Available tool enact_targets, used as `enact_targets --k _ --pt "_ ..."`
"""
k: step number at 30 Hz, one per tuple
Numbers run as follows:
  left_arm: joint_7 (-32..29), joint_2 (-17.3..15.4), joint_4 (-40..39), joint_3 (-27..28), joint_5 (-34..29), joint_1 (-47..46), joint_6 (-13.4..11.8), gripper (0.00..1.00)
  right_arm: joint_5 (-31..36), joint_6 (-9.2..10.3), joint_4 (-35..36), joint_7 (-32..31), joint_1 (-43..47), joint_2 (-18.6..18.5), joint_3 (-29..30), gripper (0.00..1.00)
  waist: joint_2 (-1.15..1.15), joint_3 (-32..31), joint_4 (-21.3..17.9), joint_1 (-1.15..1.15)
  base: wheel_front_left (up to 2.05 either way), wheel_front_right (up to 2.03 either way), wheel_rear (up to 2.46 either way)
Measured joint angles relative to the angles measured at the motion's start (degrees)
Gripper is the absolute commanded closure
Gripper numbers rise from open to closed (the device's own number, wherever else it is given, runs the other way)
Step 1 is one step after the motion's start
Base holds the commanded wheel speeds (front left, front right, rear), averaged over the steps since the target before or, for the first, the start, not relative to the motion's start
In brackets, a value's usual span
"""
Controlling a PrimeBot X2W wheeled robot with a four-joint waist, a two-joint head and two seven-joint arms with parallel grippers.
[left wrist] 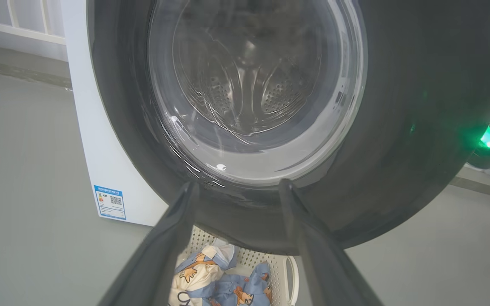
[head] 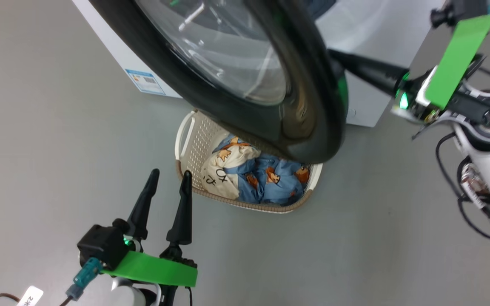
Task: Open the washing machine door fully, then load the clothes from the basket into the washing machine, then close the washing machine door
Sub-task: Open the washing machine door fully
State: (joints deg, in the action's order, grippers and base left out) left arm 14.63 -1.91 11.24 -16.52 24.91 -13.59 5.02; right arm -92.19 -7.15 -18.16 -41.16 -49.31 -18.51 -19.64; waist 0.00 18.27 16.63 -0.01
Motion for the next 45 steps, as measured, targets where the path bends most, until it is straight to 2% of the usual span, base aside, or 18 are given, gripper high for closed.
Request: enact_targets --k 21,33,34,35,36,37,38,39,40,45 --pt "0.0 -0.1 0.6 1.4 -1.4 3.6 1.0 0.0 0.5 0.0 1.8 -3.6 9.9 6.1 -2.7 1.0 0.0 -6.8 3.1 0.01 0.0 0.0 0.0" --pt "0.0 -0.1 1.3 2.2 -1.9 4.6 1.1 0.0 1.2 0.0 1.7 -2.8 11.6 9.0 -3.8 1.0 0.0 -9.1 3.6 0.01 0.0 0.0 0.0" --pt "0.0 -0.1 1.5 2.4 -1.9 4.7 1.1 0.0 1.6 0.0 1.7 -2.5 11.8 9.0 -3.6 0.92 0.0 -9.3 3.4 0.01 0.0 0.0 0.0" --pt "0.0 -0.1 1.6 2.6 -1.9 4.9 1.3 0.0 1.9 -0.01 1.7 -1.9 12.3 9.0 -3.4 0.71 0.0 -9.6 3.2 0.01 0.0 0.0 0.0" --pt "0.0 -0.1 1.7 2.8 -1.9 5.1 1.3 0.0 2.1 -0.01 1.7 -1.4 12.8 9.0 -3.1 0.58 0.0 -9.8 3.0 0.01 0.0 0.0 0.0" --pt "0.0 -0.1 2.0 3.0 -1.9 5.4 1.4 0.0 2.1 -0.01 1.7 -0.9 13.3 9.0 -2.8 0.53 0.0 -10.0 2.7 0.01 0.0 0.0 0.0" --pt "0.0 -0.2 2.2 3.2 -1.9 5.7 1.5 0.0 2.1 -0.01 1.7 -0.4 13.8 9.0 -2.5 0.35 0.0 -10.3 2.4 0.0 0.0 0.0 0.0" --pt "0.0 -0.2 2.5 3.3 -1.9 5.8 1.5 0.0 2.1 -0.01 1.7 0.2 14.4 9.0 -2.2 0.07 0.0 -10.6 2.1 0.01 0.0 0.0 0.0" --pt "0.0 -0.2 2.6 3.4 -1.9 5.8 1.6 0.0 2.1 -0.01 1.7 0.8 14.9 8.9 -2.0 0.0 0.0 -10.8 1.8 0.01 0.0 0.0 0.0" --pt "0.0 -0.2 3.0 4.4 -2.4 6.0 1.8 0.0 2.6 -0.01 2.1 3.9 17.3 8.4 -0.2 0.0 0.0 -12.0 -0.2 0.0 0.0 0.0 0.0"
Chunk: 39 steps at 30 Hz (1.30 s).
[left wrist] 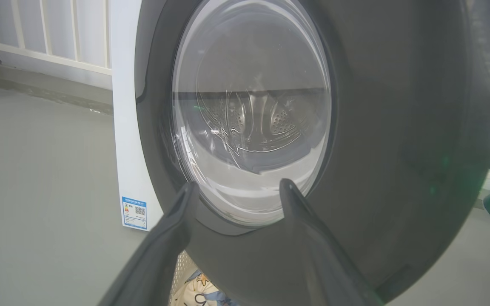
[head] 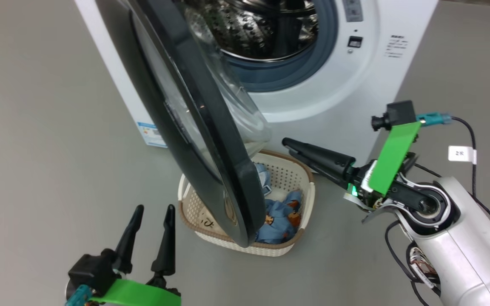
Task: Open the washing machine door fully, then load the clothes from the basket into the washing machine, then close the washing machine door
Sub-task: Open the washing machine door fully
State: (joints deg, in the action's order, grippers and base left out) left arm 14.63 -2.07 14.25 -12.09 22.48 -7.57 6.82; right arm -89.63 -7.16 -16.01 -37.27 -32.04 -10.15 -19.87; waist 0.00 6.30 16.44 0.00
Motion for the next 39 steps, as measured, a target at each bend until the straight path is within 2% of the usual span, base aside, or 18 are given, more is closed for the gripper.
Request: enact_targets --k 10,17,23,29,34,37,39 --pt "0.0 0.0 0.4 4.4 -1.0 1.4 0.2 0.0 1.9 0.0 1.7 9.2 5.9 -1.9 2.3 0.0 0.0 -1.9 -4.4 0.0 0.0 0.0 0.0" --pt "0.0 0.0 0.4 6.9 -1.9 3.2 0.3 0.0 4.8 0.0 2.4 17.8 10.6 -5.2 1.6 0.0 0.0 -3.2 -7.3 0.0 0.0 0.0 0.0" --pt "0.0 0.0 0.3 8.2 -2.0 3.8 0.4 0.0 6.7 0.0 2.5 26.7 14.0 -8.8 -1.3 0.0 0.0 -4.2 -9.4 0.0 0.0 0.0 0.0" --pt "0.0 0.0 0.3 8.8 -2.0 4.6 0.7 0.0 9.3 0.0 0.8 39.6 15.4 -12.4 -4.7 0.0 0.0 -5.1 -10.9 0.0 0.0 0.0 0.0" --pt "0.0 0.0 0.3 9.2 -2.0 5.2 0.7 0.0 14.0 0.0 -2.9 49.8 15.4 -15.9 -9.5 0.0 0.0 -5.6 -11.9 0.0 0.0 0.0 0.0" --pt "0.0 -0.1 0.3 9.3 -2.0 5.6 0.7 0.0 17.7 0.0 -5.5 51.5 15.3 -16.8 -10.4 0.0 0.0 -5.8 -12.3 0.0 0.0 0.0 0.0" --pt "0.0 -0.1 0.3 9.5 -2.0 5.6 0.7 0.0 22.2 0.0 -6.5 51.5 15.3 -16.7 -8.0 0.0 0.0 -5.8 -12.4 0.0 0.0 0.0 0.0"
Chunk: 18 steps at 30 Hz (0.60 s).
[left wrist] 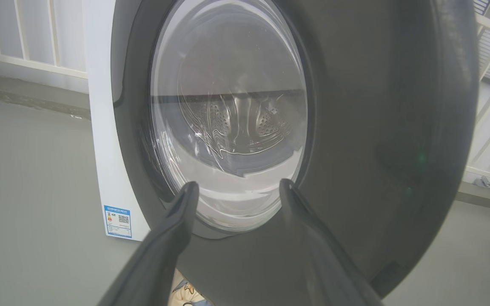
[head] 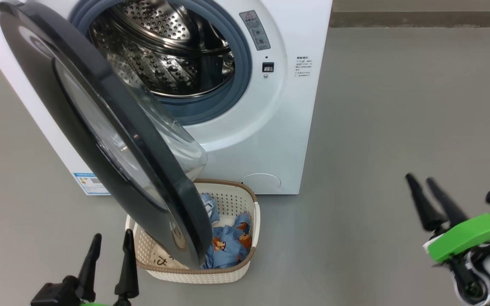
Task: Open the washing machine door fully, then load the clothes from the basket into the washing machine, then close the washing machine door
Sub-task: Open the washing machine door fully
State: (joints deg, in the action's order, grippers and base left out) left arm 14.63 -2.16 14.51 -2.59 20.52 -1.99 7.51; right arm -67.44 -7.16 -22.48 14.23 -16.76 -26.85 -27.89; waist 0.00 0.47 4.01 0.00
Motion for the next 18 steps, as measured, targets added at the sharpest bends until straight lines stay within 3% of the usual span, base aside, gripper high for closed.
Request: enact_targets --k 13,18 --pt "0.0 0.0 -0.1 0.1 0.0 0.0 0.0 0.0 29.2 -0.01 4.9 0.1 3.6 6.7 15.4 0.0 0.0 0.5 0.4 0.01 0.0 0.0 0.0" --pt "0.0 0.0 -0.1 0.0 0.0 0.0 0.0 0.0 36.6 -0.01 6.6 0.1 5.9 9.4 19.6 0.0 0.0 0.6 0.9 0.01 0.0 0.0 0.0"
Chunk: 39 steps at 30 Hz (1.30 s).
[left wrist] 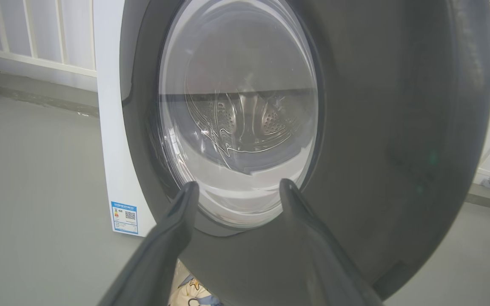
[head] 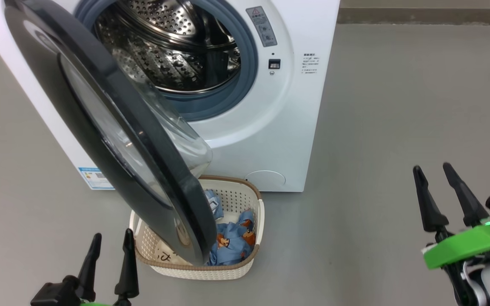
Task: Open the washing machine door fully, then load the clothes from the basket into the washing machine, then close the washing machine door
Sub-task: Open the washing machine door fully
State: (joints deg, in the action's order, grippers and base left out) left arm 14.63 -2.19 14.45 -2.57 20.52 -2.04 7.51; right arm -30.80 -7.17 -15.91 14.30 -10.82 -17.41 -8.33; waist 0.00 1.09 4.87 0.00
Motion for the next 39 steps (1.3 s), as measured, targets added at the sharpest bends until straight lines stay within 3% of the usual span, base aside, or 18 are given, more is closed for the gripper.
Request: enact_targets --k 11,19,20,22,27,31,39 --pt "0.0 0.0 0.0 0.0 0.0 0.0 0.0 0.0 6.4 0.0 -0.2 0.0 4.5 3.1 3.7 0.0 0.0 0.5 1.2 0.0 0.0 0.0 0.0" --pt "0.0 0.0 0.1 0.5 0.0 -0.1 0.0 0.0 6.8 0.0 -0.2 0.0 4.6 3.2 3.7 0.0 0.0 0.7 1.1 0.0 0.0 0.0 0.0" --pt "0.0 0.0 0.2 0.6 -0.2 -0.1 0.0 0.54 6.9 0.0 -0.2 0.0 4.6 3.2 3.7 0.0 0.0 0.7 1.1 0.0 0.0 0.0 0.0" --pt "0.0 -0.1 0.0 1.0 -1.1 -0.3 0.0 1.0 6.9 0.0 -0.2 0.0 4.6 3.2 3.7 0.0 0.0 0.6 1.2 0.0 0.0 0.0 0.0" --pt "0.0 -0.1 -4.8 1.6 -2.3 -1.5 0.0 1.0 6.9 0.0 -0.1 0.0 4.6 3.2 3.7 0.0 0.0 0.3 1.4 0.0 0.0 0.0 0.0" --pt "0.0 -0.2 -13.8 0.9 -3.2 -2.2 -1.0 1.0 7.2 0.0 0.0 0.0 4.6 3.1 3.7 0.0 0.0 0.2 1.5 0.0 0.0 0.0 0.0" --pt "-2.7 -0.3 -27.5 -10.7 -2.9 -3.5 -3.1 1.0 7.3 0.0 0.5 0.0 4.6 3.1 5.0 0.0 0.0 0.7 1.9 0.0 0.0 0.0 0.0"
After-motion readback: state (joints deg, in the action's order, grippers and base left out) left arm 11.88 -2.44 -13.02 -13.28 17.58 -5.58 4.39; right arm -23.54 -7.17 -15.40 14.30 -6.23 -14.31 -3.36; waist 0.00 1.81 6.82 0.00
